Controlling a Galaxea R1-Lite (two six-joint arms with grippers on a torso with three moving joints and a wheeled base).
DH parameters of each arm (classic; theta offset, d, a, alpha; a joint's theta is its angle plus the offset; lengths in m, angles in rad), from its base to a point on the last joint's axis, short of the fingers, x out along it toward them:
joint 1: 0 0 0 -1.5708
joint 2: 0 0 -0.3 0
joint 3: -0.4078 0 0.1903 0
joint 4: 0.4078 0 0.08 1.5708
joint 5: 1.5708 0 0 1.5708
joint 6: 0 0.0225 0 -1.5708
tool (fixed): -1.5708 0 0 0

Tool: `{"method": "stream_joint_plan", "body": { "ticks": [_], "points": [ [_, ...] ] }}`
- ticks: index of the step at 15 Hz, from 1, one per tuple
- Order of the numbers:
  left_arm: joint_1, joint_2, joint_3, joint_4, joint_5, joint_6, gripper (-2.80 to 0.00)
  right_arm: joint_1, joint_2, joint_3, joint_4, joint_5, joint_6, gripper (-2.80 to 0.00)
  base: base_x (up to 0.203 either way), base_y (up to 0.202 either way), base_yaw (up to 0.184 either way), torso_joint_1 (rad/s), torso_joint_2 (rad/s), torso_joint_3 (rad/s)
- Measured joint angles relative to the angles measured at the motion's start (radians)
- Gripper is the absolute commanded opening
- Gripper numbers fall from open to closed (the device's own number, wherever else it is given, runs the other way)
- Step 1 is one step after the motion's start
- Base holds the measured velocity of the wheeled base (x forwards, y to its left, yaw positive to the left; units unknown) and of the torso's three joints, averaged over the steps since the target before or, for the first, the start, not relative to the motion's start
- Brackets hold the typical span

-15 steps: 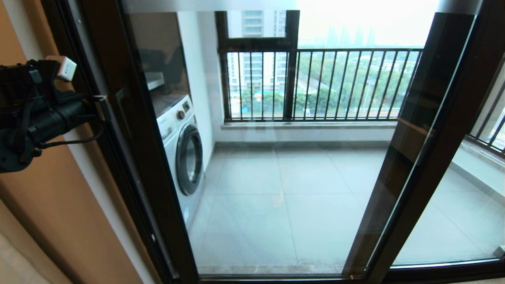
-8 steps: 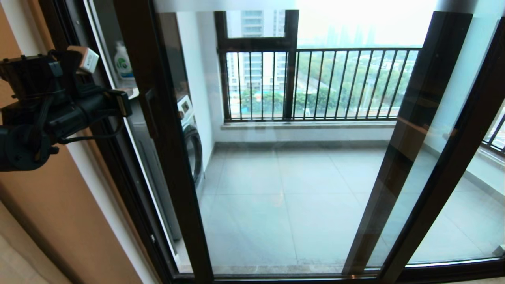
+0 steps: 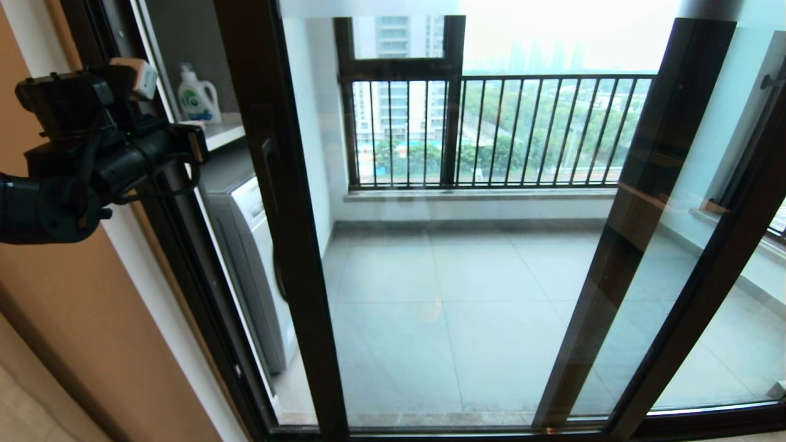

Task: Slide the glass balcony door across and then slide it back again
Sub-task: Open the slid door

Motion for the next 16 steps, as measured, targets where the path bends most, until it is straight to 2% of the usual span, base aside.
{"method": "stream_joint_plan", "body": {
  "ticks": [6, 11, 16],
  "points": [
    [-0.064, 0.131, -0.194, 0.087, 0.072, 0.010, -2.80, 0.000, 0.000, 0.000, 0.000, 0.000, 0.000, -2.80, 0.000, 0.000, 0.000, 0.000, 0.00, 0.000],
    [-0.154, 0.202, -0.274, 0.096, 0.101, 0.070, -2.80, 0.000, 0.000, 0.000, 0.000, 0.000, 0.000, -2.80, 0.000, 0.000, 0.000, 0.000, 0.00, 0.000],
    [-0.198, 0.221, -0.313, 0.126, 0.104, 0.072, -2.80, 0.000, 0.000, 0.000, 0.000, 0.000, 0.000, -2.80, 0.000, 0.000, 0.000, 0.000, 0.00, 0.000]
  ]
}}
